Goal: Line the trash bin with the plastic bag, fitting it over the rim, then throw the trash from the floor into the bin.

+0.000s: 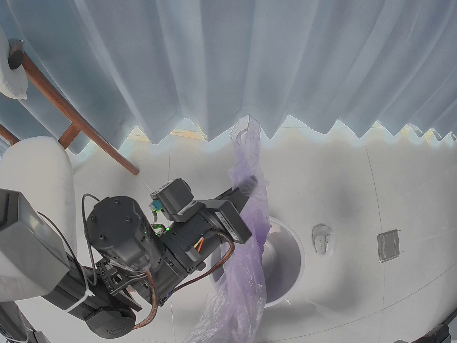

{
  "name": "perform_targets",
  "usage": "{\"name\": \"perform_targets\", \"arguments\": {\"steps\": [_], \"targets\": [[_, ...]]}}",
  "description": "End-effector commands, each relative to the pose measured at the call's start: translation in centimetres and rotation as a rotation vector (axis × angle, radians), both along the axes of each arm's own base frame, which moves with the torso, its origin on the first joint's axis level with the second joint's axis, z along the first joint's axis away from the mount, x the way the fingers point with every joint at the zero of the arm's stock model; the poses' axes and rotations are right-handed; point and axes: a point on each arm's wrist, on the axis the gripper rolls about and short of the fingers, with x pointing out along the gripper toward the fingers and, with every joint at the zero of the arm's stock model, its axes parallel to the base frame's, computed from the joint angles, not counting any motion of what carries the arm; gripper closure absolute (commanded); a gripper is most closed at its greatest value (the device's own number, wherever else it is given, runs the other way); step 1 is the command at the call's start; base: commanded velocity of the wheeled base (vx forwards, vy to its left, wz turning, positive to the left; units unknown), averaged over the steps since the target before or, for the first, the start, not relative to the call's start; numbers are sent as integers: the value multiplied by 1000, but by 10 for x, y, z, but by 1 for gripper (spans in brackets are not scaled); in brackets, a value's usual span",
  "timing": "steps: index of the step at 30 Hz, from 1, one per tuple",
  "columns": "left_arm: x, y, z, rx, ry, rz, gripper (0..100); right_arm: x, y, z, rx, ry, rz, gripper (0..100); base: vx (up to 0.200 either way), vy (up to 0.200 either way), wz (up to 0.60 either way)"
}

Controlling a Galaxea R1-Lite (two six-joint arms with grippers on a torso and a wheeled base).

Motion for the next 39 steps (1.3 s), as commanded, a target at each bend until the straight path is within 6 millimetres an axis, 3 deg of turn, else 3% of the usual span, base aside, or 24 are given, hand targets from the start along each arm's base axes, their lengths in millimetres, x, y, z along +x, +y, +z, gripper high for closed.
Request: {"name": "perform_targets", "arguments": {"steps": [1, 5, 10, 16, 23, 28, 39], "targets": [[9, -1, 19, -126, 4, -13, 100, 25, 2, 53, 149, 324, 151, 0, 0, 0, 0], [2, 4, 33, -190, 3, -38, 100, 38, 4, 77, 251, 434, 234, 0, 0, 0, 0], [-1, 2, 28, -163, 11, -40, 100, 64, 4, 104, 252, 476, 289, 0, 0, 0, 0], [1, -2, 3, -24, -2, -15, 100, 97, 19, 129, 355, 584, 497, 0, 0, 0, 0], [-7, 0, -21, 69, 54, -30, 100, 144, 40, 131, 402, 739, 560, 0, 0, 0, 0], [-22, 7, -41, 196, 67, -106, 100, 155, 45, 148, 496, 755, 599, 0, 0, 0, 0], [-30, 11, -60, 327, 52, -169, 100, 155, 56, 111, 482, 975, 619, 0, 0, 0, 0]]}}
